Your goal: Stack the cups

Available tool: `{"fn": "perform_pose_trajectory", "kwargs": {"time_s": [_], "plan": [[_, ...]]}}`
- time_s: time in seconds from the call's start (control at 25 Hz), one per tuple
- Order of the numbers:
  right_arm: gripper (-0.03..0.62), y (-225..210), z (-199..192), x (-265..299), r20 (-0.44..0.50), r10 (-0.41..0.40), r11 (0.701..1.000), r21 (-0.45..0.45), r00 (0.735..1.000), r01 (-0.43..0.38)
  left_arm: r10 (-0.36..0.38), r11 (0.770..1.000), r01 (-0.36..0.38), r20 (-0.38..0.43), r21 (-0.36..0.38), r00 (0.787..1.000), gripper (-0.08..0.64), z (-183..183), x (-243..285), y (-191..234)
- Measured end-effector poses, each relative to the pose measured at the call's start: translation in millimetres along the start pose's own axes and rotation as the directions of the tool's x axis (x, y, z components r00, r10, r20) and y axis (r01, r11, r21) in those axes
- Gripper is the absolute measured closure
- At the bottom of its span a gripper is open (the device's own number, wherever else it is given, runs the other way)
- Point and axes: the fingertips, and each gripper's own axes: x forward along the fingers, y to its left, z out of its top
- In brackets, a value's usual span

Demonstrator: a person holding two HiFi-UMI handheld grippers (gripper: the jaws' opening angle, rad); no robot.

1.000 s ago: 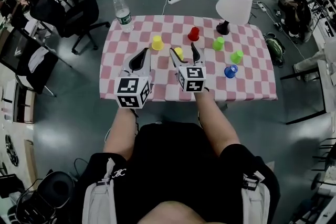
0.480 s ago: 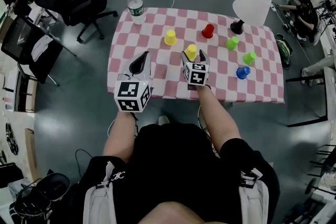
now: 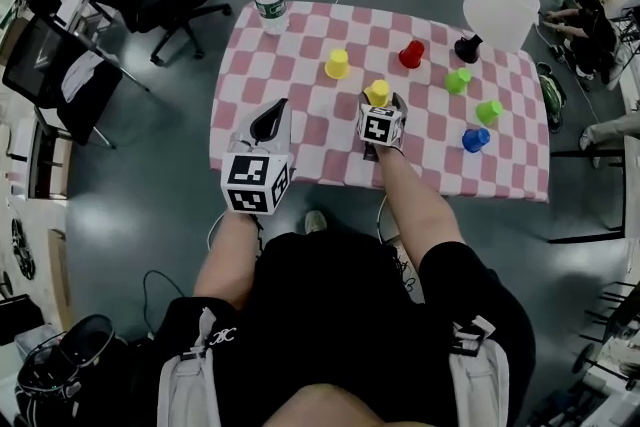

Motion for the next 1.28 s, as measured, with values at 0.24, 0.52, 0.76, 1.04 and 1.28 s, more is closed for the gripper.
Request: {"fn": "perform_pose_trajectory", "kwargs": {"time_s": [0.24, 0.52, 0.76, 1.04, 1.28], "plan": [[0.241, 1, -9, 18, -0.054, 0.009, 0.999, 0.032, 0.999, -0.008, 0.014, 1.000, -0.014, -0.008, -0.011, 1.000, 0.545, -3, 3, 12], [0.354, -2, 4, 11, -0.018, -0.012, 1.000, 0.011, 1.000, 0.013, 0.015, 1.000, -0.015, -0.005, -0.016, 1.000, 0.545, -2, 7, 11], [0.354, -5, 18, -13, 0.018, 0.012, 1.000, 0.015, 1.000, -0.013, -0.008, 1.000, 0.009, 0.010, -0.017, 1.000, 0.545, 5, 10, -1], [0.355, -8, 36, -53, 0.045, 0.052, 0.999, -0.015, 0.998, -0.051, -0.064, 0.998, 0.064, 0.026, -0.008, 0.998, 0.545, 9, 19, -22], [0.355, -14, 51, -96, 0.098, 0.077, 0.997, -0.016, 0.992, -0.076, -0.116, 0.993, 0.116, 0.031, -0.003, 0.993, 0.545, 13, 28, -40]]}}
